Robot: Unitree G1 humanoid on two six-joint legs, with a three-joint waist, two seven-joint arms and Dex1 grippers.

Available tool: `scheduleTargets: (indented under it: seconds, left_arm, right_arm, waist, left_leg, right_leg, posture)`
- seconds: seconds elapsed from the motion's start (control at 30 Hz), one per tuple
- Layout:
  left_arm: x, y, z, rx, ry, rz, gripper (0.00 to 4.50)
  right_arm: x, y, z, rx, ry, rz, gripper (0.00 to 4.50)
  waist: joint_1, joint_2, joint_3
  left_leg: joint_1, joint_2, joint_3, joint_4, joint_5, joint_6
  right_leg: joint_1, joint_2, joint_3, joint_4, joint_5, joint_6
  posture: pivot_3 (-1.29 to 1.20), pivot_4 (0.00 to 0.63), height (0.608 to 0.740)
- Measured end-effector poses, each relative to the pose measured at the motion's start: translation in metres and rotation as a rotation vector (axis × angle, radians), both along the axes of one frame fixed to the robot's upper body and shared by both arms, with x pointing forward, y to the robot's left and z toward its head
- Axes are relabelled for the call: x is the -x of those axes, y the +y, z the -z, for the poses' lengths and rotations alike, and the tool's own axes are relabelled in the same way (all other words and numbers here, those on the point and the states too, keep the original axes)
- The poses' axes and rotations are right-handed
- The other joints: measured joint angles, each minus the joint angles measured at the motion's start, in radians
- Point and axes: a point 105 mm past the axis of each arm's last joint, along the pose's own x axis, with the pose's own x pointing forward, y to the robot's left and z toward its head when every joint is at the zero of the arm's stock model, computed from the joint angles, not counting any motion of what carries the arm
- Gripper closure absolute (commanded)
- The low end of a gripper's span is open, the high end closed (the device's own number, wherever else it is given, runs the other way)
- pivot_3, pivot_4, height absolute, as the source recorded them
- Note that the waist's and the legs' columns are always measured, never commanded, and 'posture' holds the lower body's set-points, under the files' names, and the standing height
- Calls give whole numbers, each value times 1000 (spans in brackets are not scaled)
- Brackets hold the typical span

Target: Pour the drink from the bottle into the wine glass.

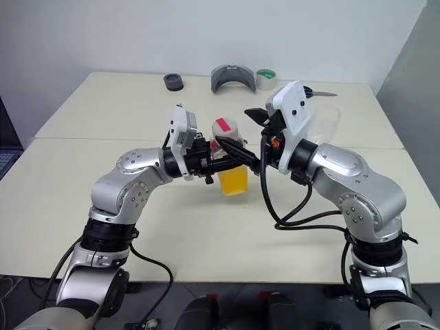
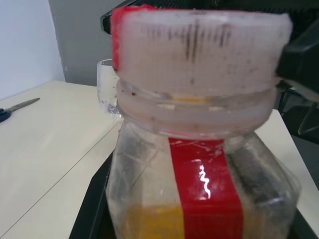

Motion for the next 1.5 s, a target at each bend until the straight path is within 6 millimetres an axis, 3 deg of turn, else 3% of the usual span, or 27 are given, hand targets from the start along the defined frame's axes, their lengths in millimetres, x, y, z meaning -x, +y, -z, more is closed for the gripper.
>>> scheduleTargets:
  seconds: [1.23,1.5]
  left_arm:
    - [0,-1,-2,1,-6,5,2710]
    - [1,-1,-2,1,-7,6,2710]
  right_arm:
    - [2,-22,6,2,30,52,10]
    - [15,-17,16,6,77,-32,10]
  waist:
    - [0,0,0]
    - [-1,0,0]
  left_leg:
    - [0,0,0,0,0,0]
    - [0,0,0,0,0,0]
  right_leg:
    - [0,0,0,0,0,0]
    - [0,0,0,0,0,0]
  posture:
    - [0,150,740]
    - [0,150,740]
